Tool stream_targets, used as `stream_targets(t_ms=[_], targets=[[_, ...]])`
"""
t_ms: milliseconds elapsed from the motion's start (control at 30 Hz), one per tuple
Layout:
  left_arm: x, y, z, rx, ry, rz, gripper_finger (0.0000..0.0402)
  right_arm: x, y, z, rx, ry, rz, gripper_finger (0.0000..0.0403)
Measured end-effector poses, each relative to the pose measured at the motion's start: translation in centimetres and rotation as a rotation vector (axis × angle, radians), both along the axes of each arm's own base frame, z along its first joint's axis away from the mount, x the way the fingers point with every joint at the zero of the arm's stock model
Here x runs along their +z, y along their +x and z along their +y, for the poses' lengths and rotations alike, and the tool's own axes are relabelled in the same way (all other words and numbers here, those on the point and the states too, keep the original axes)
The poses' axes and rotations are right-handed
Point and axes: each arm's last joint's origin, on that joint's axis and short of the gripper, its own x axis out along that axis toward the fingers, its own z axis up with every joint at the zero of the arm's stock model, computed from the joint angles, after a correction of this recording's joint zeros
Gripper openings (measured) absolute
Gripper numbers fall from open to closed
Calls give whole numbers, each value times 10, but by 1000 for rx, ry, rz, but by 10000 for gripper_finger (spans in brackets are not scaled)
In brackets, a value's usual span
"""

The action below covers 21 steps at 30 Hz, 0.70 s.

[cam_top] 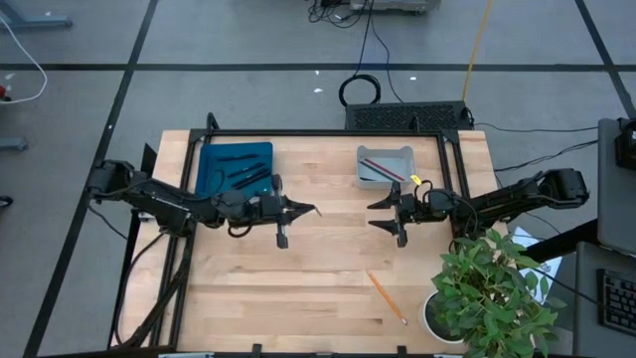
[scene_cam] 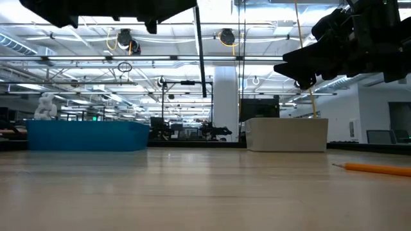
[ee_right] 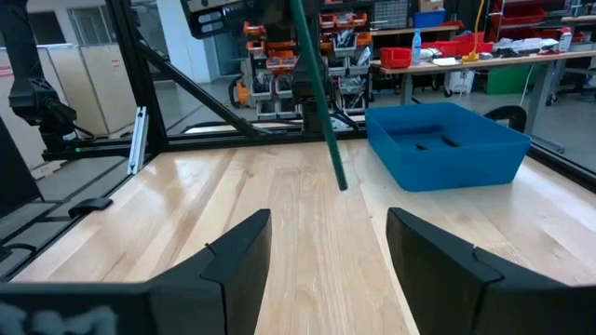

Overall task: Sort pens & pencils
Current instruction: Put the green pencil into the gray bin

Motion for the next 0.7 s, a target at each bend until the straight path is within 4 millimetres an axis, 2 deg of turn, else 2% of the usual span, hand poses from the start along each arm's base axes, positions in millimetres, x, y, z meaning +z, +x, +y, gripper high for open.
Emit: stream_targets(t_ms=[533,700], targets=[[-2,-1,0,-3,-15,-5,0,0,0,0,-1,2,0,203],[-2,-1,3,-21,-35,-6,0,-2,4,-2,-80,9,22,203]])
